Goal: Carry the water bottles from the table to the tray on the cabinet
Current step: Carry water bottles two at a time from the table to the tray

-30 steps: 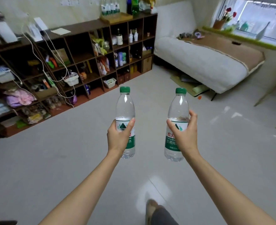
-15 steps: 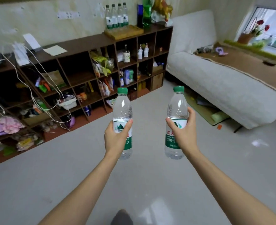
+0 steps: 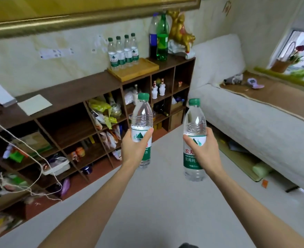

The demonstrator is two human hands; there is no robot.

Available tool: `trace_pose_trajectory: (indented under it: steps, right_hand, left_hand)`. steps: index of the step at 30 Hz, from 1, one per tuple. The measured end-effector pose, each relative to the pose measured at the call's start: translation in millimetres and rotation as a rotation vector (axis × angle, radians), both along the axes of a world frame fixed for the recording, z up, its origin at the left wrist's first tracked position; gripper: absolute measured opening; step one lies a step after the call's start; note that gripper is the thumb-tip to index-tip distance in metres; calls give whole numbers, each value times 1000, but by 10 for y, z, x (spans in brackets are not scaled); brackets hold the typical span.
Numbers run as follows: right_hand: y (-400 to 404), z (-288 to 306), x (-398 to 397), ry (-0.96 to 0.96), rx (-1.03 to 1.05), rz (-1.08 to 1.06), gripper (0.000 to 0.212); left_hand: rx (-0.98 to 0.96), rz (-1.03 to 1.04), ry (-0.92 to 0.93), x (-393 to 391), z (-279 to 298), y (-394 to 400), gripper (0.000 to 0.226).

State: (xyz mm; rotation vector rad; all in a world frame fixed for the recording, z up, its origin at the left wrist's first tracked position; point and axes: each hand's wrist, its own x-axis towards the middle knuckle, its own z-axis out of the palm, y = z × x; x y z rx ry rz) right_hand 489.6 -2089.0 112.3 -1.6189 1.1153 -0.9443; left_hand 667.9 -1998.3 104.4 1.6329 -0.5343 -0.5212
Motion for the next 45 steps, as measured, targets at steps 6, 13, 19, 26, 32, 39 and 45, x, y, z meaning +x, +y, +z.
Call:
trace_pose_trajectory:
  steps: [6, 13, 19, 26, 32, 39, 45]
  right_hand:
    - [-1327, -55, 918, 20, -6, 64, 49]
    - [-2978, -85, 2129, 43, -25, 220, 56]
    - [-4068, 3, 3202, 65, -29, 355, 60]
    - [-5052, 237, 4460, 65, -79, 556, 56]
    - [-5624, 297, 5361, 8, -71, 532, 64]
    - [-6044, 218, 6148, 18, -141, 595, 71]
    - [-6208, -81, 6609, 78, -78, 749, 79]
  left_hand:
    - [-26, -10, 83, 781, 26, -1306, 30]
    - [-119, 84, 58, 1846, 121, -2700, 33]
    - [-175, 195, 58, 2786, 197, -3500, 40]
    - [-247, 329, -2, 3940, 145, -4329, 29]
    - [-283, 304, -37, 4793, 224, -5041, 47]
    - [-194, 299, -68, 5358, -33, -5337, 58]
    - [-128, 329, -118, 5493, -243, -5479, 64]
